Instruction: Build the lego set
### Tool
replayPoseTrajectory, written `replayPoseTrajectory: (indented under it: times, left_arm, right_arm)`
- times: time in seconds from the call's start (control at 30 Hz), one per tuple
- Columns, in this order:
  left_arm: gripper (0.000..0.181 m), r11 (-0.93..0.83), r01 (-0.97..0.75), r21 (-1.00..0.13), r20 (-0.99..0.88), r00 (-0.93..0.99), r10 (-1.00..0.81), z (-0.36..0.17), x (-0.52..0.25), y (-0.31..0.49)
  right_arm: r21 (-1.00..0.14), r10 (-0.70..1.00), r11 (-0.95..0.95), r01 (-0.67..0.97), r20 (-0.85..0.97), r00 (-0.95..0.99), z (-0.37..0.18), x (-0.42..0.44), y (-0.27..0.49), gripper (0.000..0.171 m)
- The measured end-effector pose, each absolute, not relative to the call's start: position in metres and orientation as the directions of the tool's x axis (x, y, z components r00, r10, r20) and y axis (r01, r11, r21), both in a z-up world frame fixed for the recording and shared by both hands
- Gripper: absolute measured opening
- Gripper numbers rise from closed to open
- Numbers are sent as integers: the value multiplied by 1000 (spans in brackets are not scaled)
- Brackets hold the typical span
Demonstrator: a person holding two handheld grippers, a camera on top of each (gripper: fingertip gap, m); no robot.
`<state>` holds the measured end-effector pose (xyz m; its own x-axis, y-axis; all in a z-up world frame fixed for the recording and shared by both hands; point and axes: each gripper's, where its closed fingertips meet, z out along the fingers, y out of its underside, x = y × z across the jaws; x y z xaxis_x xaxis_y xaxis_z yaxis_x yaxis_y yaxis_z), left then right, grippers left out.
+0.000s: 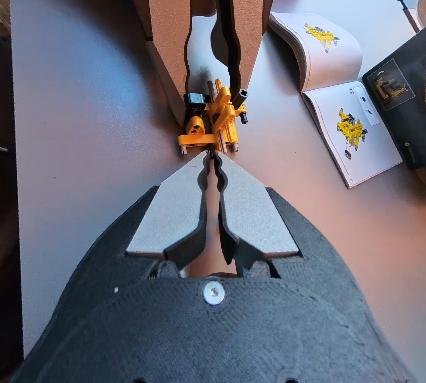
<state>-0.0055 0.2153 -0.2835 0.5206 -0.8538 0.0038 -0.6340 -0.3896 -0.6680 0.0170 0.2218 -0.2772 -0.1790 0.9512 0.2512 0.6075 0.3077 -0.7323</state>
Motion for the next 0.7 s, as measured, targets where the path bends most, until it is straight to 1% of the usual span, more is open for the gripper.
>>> replayPoseTrajectory:
  times: [0.13,0.33,0.43,0.6,0.7]
  left_arm:
    - [47,-388,-634,-669,4,519,-855,-284,-5,215]
    - [47,-384,-633,-672,7,513,-858,-284,-5,215]
    - [47,-385,-633,-672,9,512,-859,-284,-5,215]
    - [47,-381,-634,-673,11,506,-862,-284,-5,215]
    - [47,-379,-636,-672,12,503,-864,-284,-5,215]
  right_arm:
    - [-740,961,276,614,203,-187,-278,17,221,0]
    - [-738,965,260,623,177,-192,-279,17,221,0]
    - [-718,962,272,641,184,-202,-283,17,221,0]
    - [-723,964,260,640,162,-209,-283,17,220,0]
    - [-718,959,281,636,185,-215,-283,17,220,0]
